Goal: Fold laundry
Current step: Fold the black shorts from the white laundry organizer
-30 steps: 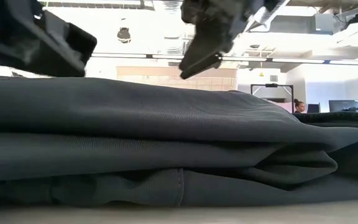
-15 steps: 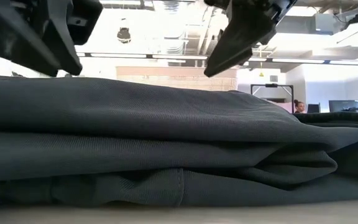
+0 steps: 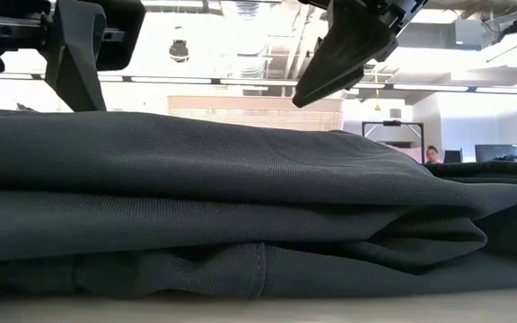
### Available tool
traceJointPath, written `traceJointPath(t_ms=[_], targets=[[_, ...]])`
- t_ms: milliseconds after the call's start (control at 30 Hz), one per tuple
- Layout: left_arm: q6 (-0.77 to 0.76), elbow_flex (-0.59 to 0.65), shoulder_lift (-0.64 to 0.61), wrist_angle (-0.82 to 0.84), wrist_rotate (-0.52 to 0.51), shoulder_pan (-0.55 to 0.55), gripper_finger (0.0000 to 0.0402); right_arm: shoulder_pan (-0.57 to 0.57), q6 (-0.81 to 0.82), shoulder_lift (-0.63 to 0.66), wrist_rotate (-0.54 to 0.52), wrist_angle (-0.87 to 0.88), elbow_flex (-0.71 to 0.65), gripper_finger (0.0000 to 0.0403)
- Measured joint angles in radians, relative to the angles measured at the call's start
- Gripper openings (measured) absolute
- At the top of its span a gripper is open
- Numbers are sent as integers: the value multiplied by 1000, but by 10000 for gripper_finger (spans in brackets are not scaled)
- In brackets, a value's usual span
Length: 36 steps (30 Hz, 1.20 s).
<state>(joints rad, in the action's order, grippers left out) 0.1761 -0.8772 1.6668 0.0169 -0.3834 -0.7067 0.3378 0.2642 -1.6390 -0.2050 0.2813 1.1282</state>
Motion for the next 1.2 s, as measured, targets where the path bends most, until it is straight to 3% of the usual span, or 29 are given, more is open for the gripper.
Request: traceJointPath(t_ms=[133, 333, 567, 700, 833, 1067, 1200], targets=[[30, -1, 52, -90, 14, 0, 201, 0, 0, 0, -6, -1, 0, 168], [50, -35, 71, -70, -7, 1, 199, 0, -1, -1, -7, 1, 0, 168], [42, -48, 70, -40, -39, 15, 163, 0, -1, -1, -7, 2, 0, 168], [37, -48, 70, -37, -8, 18, 118, 0, 5, -1, -7, 2, 0, 168], [47, -75, 70, -12, -11, 1, 30, 0, 5, -1, -7, 2, 0, 168], [38, -231, 26, 280, -76, -31, 1, 0, 8, -2, -7, 4, 0, 168], [-65, -321, -7, 479, -72, -64, 0, 3, 14, -2, -7, 7, 0, 168]])
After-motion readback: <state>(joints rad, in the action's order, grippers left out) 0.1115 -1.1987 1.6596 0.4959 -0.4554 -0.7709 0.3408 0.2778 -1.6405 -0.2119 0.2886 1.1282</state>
